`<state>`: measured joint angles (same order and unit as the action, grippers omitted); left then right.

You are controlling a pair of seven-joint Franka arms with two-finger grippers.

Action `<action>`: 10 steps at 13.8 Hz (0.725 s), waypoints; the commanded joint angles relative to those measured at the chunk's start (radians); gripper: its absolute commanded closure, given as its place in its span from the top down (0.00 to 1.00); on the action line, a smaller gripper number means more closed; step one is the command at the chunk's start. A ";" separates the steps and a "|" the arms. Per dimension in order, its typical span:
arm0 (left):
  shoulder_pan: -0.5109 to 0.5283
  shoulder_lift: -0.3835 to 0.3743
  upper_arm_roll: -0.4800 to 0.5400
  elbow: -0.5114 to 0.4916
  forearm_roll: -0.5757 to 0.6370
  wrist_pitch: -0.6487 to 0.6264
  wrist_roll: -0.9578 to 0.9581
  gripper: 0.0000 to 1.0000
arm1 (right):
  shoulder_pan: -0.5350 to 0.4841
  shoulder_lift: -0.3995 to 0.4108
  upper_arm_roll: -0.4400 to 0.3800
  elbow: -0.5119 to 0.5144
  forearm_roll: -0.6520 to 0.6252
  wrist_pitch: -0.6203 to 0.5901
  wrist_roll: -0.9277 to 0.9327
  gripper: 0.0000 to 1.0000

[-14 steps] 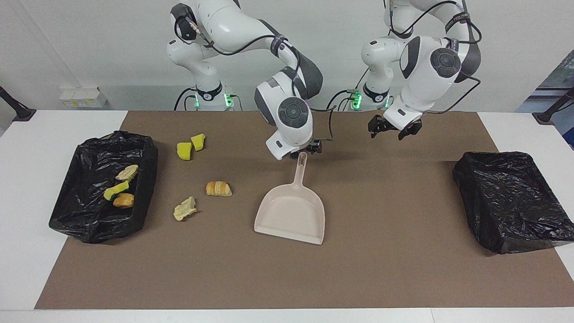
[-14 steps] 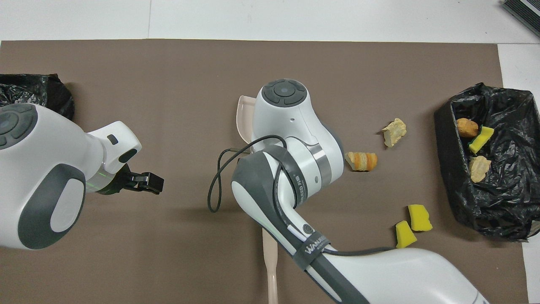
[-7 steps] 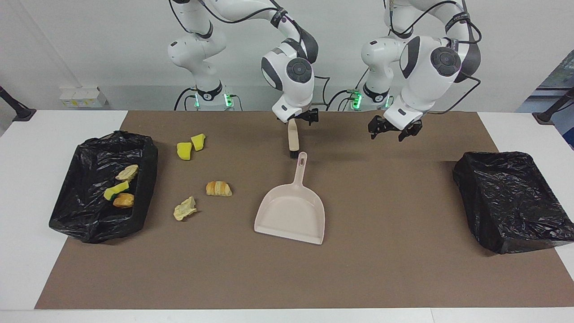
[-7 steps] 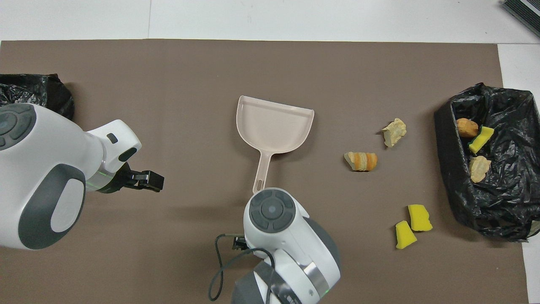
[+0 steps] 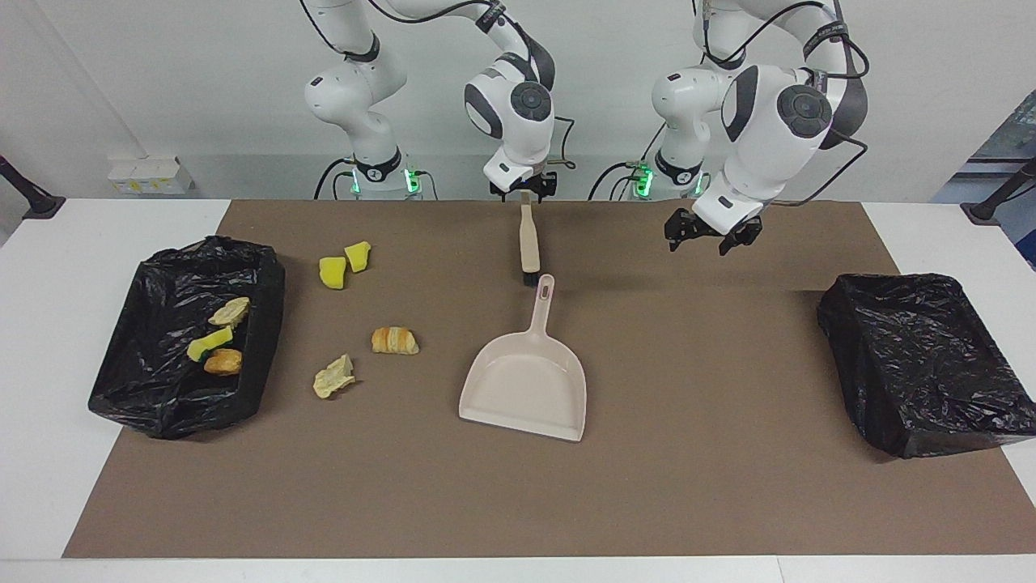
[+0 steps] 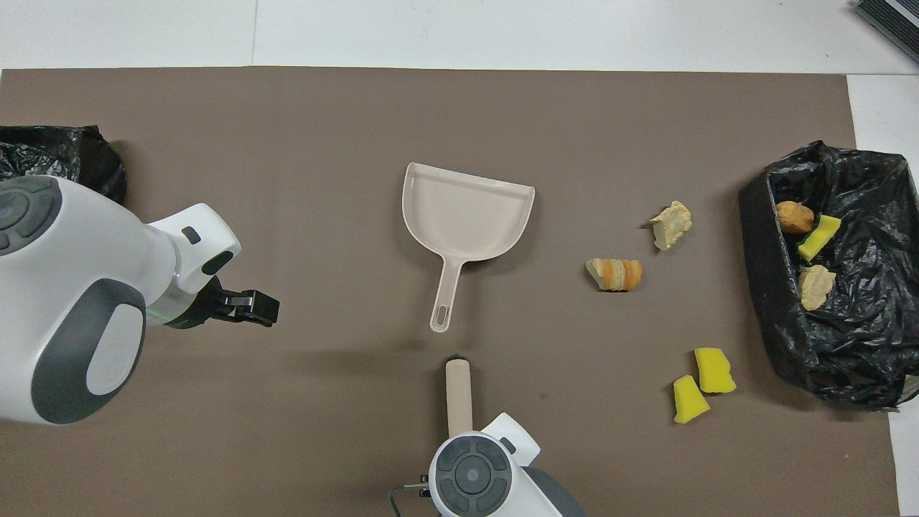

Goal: Sweep and dump trash in bin

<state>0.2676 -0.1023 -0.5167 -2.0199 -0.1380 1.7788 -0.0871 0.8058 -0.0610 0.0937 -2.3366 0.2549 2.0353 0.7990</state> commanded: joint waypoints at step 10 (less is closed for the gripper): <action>-0.019 -0.001 -0.009 -0.006 0.012 0.039 -0.035 1.00 | -0.009 -0.048 -0.017 0.057 0.021 -0.126 -0.061 0.00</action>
<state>0.2660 -0.1020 -0.5230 -2.0203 -0.1380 1.7835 -0.0926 0.8207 -0.0701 0.0888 -2.3226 0.2555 2.0032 0.8008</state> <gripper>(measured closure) 0.000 0.731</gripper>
